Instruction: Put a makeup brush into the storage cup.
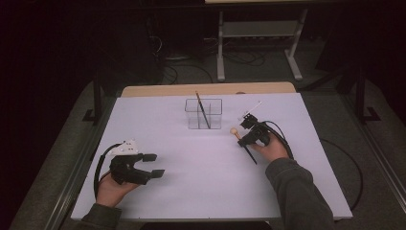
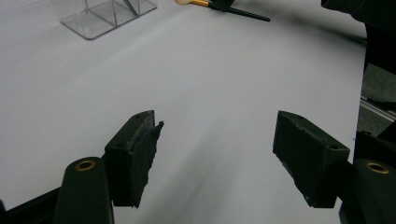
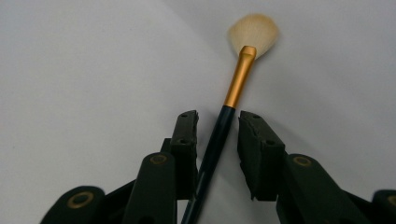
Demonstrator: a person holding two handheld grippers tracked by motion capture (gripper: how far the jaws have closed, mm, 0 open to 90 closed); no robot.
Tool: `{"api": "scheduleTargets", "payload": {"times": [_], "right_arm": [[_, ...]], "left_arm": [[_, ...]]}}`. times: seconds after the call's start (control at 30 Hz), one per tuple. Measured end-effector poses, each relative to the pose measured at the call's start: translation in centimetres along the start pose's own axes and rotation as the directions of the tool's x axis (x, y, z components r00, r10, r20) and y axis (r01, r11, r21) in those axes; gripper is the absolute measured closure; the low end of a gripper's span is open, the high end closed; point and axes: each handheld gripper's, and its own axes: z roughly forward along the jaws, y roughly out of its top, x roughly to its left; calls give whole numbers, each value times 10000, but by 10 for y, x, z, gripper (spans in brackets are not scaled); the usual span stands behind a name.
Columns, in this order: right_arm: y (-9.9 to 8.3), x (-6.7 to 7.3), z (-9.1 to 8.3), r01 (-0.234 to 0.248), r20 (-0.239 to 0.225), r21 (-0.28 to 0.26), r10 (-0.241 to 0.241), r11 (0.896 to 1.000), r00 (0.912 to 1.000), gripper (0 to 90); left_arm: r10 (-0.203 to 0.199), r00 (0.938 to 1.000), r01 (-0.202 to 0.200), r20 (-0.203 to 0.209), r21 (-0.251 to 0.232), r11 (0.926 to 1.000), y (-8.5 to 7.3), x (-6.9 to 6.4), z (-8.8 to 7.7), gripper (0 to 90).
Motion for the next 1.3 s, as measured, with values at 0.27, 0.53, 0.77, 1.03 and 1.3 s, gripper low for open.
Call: {"api": "scheduleTargets", "payload": {"times": [0.27, 0.53, 0.77, 1.03, 1.3], "right_arm": [[2, 8, 1, 387, 654, 248, -402, 9989, 9970, 712], [3, 12, 2, 495, 756, 347, -520, 9982, 9958, 784], [3, 9, 2, 388, 571, 367, -408, 9986, 9975, 823], [3, 2, 1, 86, 143, 300, -90, 9995, 9999, 826], [3, 3, 0, 191, 118, 372, -196, 9991, 9997, 825]], "left_arm": [[-6, 10000, 6, 53, -75, 10000, 0, 0, -1, 295], [-21, 10000, 21, 73, -74, 10000, 0, 0, -1, 296], [-20, 10000, 21, 54, -117, 9999, 1, -1, 0, 296], [2, 10000, -1, 83, -116, 9999, 0, 0, 0, 296], [108, 9999, -108, 99, 20, 9999, 0, 1, 1, 297]]}}
